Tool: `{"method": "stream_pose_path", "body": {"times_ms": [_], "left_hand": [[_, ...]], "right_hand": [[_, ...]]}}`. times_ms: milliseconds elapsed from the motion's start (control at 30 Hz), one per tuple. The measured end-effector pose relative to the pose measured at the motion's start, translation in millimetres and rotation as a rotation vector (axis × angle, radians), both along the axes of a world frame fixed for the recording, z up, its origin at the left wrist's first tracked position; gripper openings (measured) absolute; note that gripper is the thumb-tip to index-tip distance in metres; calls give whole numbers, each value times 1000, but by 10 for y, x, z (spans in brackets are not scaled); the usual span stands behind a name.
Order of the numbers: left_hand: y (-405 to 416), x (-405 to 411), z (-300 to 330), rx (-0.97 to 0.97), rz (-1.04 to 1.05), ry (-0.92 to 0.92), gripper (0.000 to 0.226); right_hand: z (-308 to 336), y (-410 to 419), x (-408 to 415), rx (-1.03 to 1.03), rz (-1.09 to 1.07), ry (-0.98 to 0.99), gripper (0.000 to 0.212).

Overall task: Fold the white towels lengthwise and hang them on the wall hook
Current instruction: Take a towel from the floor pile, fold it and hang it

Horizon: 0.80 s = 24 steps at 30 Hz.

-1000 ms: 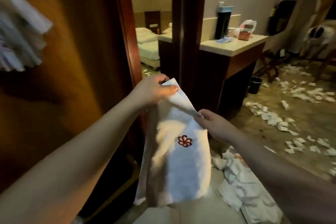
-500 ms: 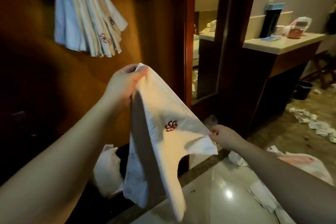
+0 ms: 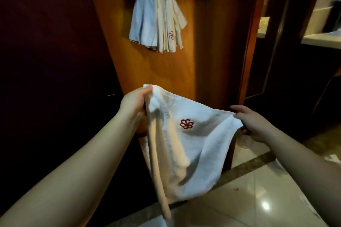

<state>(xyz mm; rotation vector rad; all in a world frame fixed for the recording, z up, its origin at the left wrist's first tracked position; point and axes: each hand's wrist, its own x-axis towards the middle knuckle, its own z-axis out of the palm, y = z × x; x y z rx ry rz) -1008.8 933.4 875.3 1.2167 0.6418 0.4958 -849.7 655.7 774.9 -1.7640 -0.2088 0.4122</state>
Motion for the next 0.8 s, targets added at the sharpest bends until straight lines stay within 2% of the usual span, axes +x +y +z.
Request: {"method": "stream_pose_path", "body": {"times_ms": [100, 233, 333, 433, 500, 567, 700, 800], "left_hand": [[-40, -131, -11, -106, -40, -13, 14], [-173, -214, -2, -89, -123, -89, 14], [-266, -231, -5, 4, -118, -141, 21], [-347, -211, -13, 67, -109, -203, 40], [-426, -199, -8, 105, -141, -227, 53], [-488, -195, -13, 137, -175, -238, 55], [-619, -183, 42, 211, -186, -258, 46], [-740, -177, 138, 249, -219, -289, 28]], "right_hand": [[209, 248, -300, 273, 38, 94, 35], [527, 432, -667, 378, 110, 5, 27], [782, 428, -859, 300, 297, -183, 30], [991, 407, -950, -22, 424, -609, 32], [1073, 452, -1011, -98, 422, -791, 27], [1116, 506, -1074, -44, 347, -873, 22], [1207, 535, -1108, 144, 205, -969, 14], [1302, 547, -1130, 193, 197, -957, 13]]}}
